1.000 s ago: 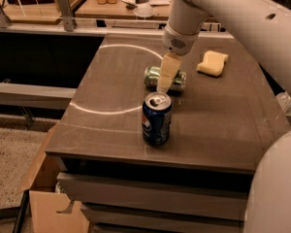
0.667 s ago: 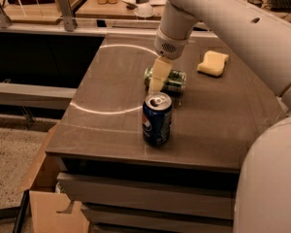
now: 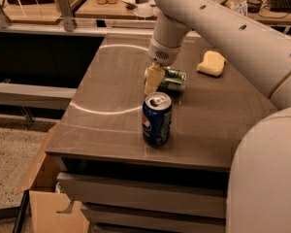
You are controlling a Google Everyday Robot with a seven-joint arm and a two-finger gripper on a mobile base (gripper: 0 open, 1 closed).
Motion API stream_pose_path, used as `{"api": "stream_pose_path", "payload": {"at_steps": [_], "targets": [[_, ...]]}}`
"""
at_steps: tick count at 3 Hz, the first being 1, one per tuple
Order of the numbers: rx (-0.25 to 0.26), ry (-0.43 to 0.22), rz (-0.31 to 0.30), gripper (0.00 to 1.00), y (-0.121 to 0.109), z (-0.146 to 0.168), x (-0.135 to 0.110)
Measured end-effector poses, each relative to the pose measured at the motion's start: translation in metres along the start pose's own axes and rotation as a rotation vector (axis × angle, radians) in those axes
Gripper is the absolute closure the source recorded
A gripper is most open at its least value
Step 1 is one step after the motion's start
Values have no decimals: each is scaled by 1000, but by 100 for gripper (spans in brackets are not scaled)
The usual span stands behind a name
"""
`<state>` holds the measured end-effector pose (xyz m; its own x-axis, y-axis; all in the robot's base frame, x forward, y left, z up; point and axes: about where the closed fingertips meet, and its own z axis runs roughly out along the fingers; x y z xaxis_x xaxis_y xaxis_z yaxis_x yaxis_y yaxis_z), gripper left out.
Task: Place green can upright
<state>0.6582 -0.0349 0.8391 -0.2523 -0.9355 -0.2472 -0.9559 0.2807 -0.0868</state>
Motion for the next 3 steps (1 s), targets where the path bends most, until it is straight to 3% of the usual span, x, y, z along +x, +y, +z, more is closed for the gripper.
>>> {"api": "stream_pose_path", "payload": {"at_steps": [1, 2, 3], "targets": [[10, -21, -15, 65, -2, -5, -5], [43, -179, -18, 87, -11, -34, -16], [71, -467, 11, 100, -17, -85, -14]]}}
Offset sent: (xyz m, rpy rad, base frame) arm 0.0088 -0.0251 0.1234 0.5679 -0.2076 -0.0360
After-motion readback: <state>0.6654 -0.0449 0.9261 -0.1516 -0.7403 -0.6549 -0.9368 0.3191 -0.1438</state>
